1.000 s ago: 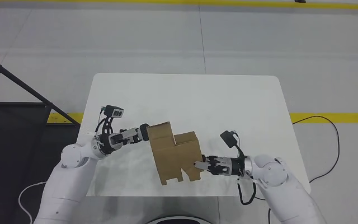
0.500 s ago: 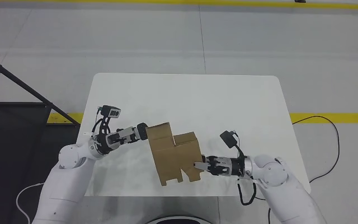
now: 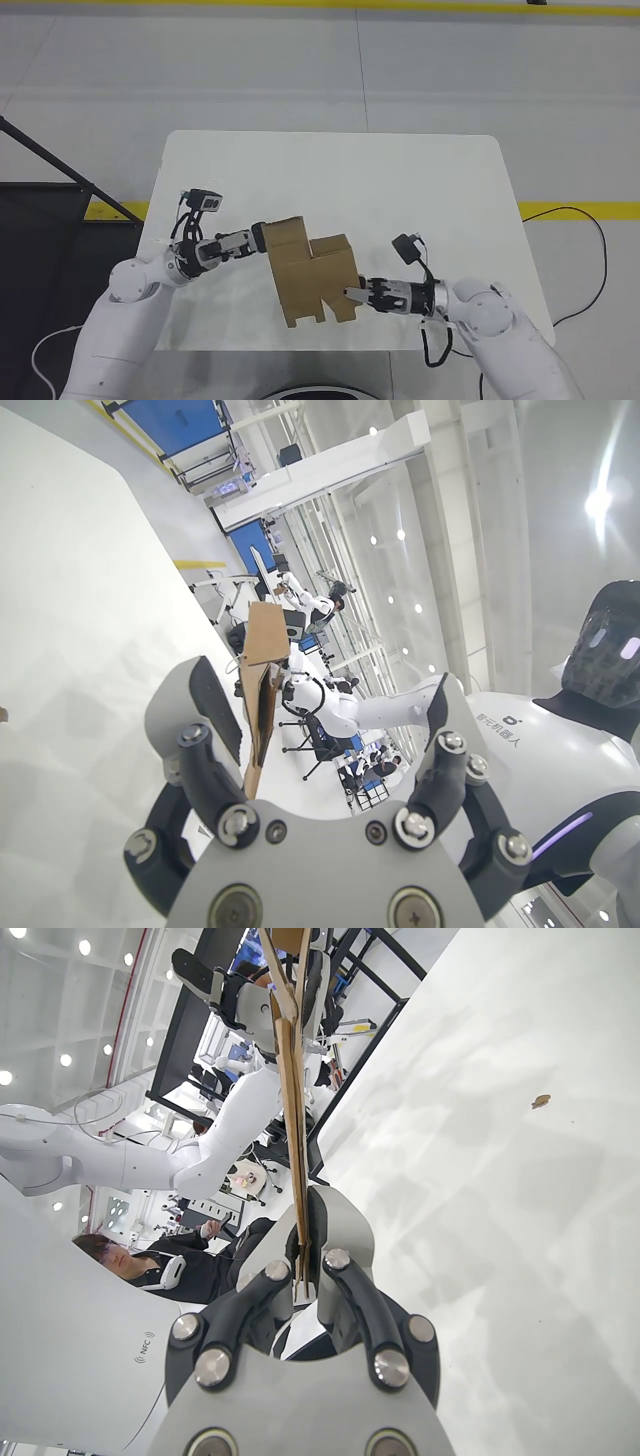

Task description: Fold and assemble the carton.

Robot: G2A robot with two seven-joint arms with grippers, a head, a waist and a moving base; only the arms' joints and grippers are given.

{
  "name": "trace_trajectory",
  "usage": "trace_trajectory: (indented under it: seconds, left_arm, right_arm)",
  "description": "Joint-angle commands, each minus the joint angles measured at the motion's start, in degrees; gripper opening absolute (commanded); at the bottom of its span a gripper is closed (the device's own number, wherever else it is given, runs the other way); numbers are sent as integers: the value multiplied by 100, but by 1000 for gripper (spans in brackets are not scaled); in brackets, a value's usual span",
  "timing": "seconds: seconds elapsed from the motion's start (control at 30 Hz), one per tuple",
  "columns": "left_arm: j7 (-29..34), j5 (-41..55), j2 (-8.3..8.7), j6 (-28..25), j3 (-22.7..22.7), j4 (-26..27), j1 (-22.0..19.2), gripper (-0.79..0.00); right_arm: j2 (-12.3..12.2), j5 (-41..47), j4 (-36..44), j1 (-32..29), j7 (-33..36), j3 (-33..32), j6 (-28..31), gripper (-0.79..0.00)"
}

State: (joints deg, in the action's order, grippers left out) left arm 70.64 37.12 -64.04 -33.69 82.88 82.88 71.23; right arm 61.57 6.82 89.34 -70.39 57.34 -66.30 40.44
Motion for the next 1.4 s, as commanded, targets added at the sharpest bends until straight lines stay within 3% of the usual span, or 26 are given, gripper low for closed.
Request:
trace_trajectory:
  seconds: [0.0, 0.57, 0.67, 0.77, 0.9, 1.23, 1.37]
  left_arm:
    - [-30, -170, 6, -25, -40, -2, -16, 0]
    - [-595, -1040, 83, -591, -363, -54, -116, -9]
    - [-688, -1090, 97, -684, -414, -73, -137, -95]
    - [-744, -1142, 111, -739, -470, -101, -165, -265]
    - [-826, -1184, 130, -822, -536, -142, -198, -385]
    - [-1000, -1322, 182, -995, -642, -191, -235, -443]
    - [-1044, -1322, 201, -1039, -677, -184, -249, -517]
  right_arm:
    - [-9, 2, 2, -10, -9, -6, 6, -785]
    - [-83, 133, -15, -7, 15, 25, 97, -785]
    - [-93, 142, -19, 5, 20, 42, 102, -785]
    - [-102, 149, -17, 18, 27, 64, 85, -785]
    - [-112, 135, -24, 39, 24, 99, 69, -785]
    - [-134, 150, -40, 89, 15, 177, 62, -785]
    - [-143, 155, -43, 102, -1, 199, 62, -785]
